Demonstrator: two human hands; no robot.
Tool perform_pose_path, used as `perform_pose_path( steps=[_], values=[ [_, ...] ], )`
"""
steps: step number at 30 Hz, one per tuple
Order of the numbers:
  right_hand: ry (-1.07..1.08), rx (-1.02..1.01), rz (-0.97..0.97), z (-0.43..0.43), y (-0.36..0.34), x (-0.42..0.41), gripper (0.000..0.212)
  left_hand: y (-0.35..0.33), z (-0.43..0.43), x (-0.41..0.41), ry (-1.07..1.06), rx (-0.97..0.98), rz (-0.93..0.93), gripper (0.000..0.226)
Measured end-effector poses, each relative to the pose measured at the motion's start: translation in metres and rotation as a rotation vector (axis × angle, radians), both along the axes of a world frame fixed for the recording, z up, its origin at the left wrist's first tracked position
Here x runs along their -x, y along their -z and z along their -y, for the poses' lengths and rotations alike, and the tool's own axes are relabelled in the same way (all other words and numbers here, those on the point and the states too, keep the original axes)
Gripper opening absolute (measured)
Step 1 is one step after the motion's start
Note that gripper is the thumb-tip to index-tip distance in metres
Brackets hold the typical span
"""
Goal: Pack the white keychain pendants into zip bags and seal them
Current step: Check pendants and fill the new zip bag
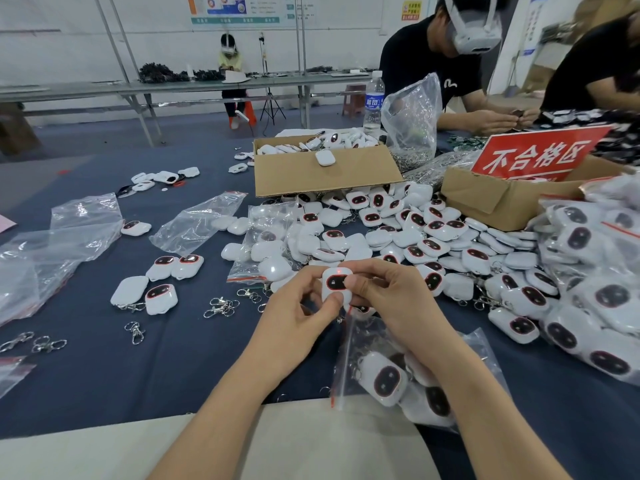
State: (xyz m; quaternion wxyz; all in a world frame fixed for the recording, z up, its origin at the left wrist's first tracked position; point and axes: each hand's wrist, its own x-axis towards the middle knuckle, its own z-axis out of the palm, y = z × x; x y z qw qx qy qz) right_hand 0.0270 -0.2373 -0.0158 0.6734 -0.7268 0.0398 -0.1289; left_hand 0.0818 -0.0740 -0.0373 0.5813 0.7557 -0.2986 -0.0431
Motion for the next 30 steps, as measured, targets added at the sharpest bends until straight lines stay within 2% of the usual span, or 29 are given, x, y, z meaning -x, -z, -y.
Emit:
perform_pose_path(
  steps=[6,9,13,15,17,25,28,30],
  values=[
    [0.009,0.0,0.003,0.0011,0.0013,-0.0006,0.013,-0.0003,0.0012,0.0026,-0.044,-0.004,0.053,0.025],
    [0.024,0.022,0.016,0.0017,0.0033,-0.0019,0.017,-0.0006,0.0022,0.0041,-0.162,0.012,0.115,0.023],
    [-0.06,0.08,0.033,-0.003,0.0017,0.0006,0.024,-0.0022,-0.0019,0.0056,-0.316,-0.072,0.346,0.013],
    [-0.069,0.106,0.07,-0.0041,0.0,0.0019,0.019,-0.003,-0.0017,0.0074,-0.322,-0.119,0.481,0.009],
    [-0.059,0.083,0.098,-0.0034,0.0003,0.0024,0.012,-0.0031,-0.0003,0.0086,-0.311,-0.119,0.533,0.004],
    [-0.051,-0.043,0.113,-0.003,-0.0007,0.0016,0.009,-0.0011,0.0008,0.0055,-0.283,-0.043,0.492,0.012],
    [-0.047,-0.073,0.089,-0.0027,-0.0026,0.0031,0.011,0.0002,0.002,0.0064,-0.214,0.01,0.368,0.016],
    [-0.044,-0.069,0.064,-0.0028,-0.0036,0.0042,0.012,0.0022,0.0012,0.0074,-0.119,0.006,0.234,0.029]
  ],
)
